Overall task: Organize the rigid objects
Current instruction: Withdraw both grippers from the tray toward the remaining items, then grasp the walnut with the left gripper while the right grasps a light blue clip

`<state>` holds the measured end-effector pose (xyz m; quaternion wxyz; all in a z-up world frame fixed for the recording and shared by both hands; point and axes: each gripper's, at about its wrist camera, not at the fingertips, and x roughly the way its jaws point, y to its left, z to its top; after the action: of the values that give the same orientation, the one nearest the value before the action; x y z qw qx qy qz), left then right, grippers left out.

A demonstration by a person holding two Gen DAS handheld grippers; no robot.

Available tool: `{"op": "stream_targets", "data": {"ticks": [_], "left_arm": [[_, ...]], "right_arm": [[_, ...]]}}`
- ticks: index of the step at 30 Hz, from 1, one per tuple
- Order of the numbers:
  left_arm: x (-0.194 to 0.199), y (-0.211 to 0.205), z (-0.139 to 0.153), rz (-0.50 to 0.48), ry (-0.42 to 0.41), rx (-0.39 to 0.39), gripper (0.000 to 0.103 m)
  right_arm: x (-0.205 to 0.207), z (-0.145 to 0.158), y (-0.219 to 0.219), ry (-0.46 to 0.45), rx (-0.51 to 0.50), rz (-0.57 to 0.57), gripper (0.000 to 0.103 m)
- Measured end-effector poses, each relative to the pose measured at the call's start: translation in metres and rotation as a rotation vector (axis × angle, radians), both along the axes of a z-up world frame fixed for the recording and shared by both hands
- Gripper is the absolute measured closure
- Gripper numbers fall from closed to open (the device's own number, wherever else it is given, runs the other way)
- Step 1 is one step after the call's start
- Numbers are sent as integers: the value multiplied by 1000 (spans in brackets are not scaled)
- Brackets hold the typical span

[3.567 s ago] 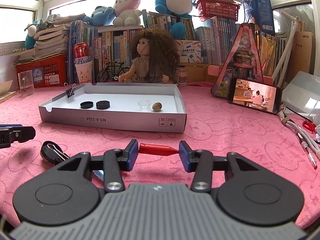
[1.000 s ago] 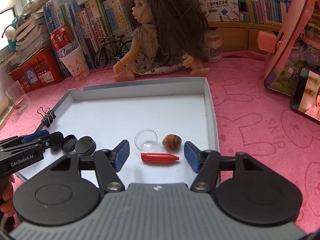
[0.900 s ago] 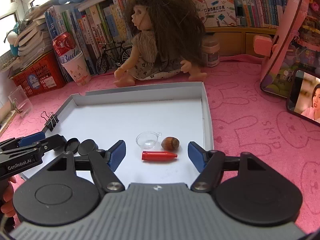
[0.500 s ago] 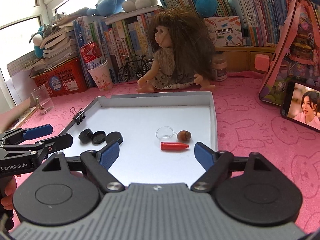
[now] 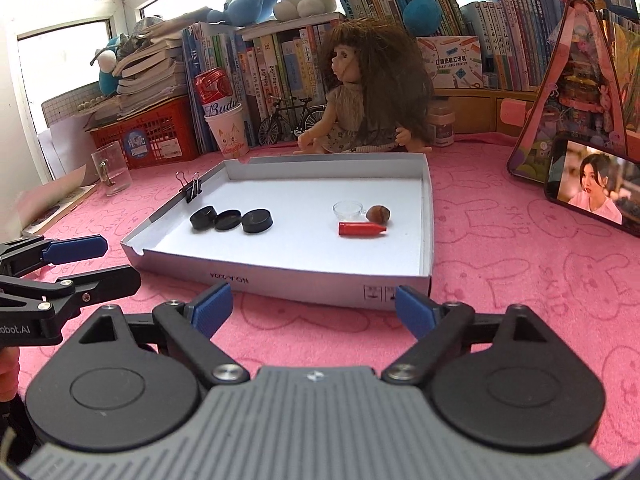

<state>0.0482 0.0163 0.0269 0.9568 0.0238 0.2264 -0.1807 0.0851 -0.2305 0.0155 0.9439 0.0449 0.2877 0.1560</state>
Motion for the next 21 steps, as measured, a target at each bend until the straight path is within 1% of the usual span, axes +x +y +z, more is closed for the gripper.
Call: {"op": "stream_targets", "data": {"ticks": [5, 8, 9, 10, 11, 13, 15, 19, 21], "left_arm": [[-20, 0, -10, -12, 5, 43, 25], [-30, 1, -17, -25, 19, 54, 31], [-33, 1, -18, -27, 25, 54, 34], [-35, 2, -20, -29, 27, 52, 40], [-37, 2, -21, -34, 30, 51, 43], [-41, 3, -22, -50, 36, 47, 54], [-44, 2, -23, -69, 41, 43, 59], [-48, -4, -26, -104, 44, 60, 64], [-49, -8, -27, -114, 41, 74, 66]], "right_arm": [[-20, -7, -1, -7, -11, -2, 9], [-33, -10, -2, -15, -22, 9, 9], [-37, -10, -2, -17, -23, 12, 9], [-40, -11, -2, -19, -24, 15, 9], [-43, -12, -3, -20, -23, 17, 9], [-49, -14, -4, -18, -16, 26, 9], [-54, -17, -3, -19, -10, 49, 10], [-63, -21, 3, -16, -25, 103, 16], [-66, -24, 8, -11, -35, 122, 24]]}}
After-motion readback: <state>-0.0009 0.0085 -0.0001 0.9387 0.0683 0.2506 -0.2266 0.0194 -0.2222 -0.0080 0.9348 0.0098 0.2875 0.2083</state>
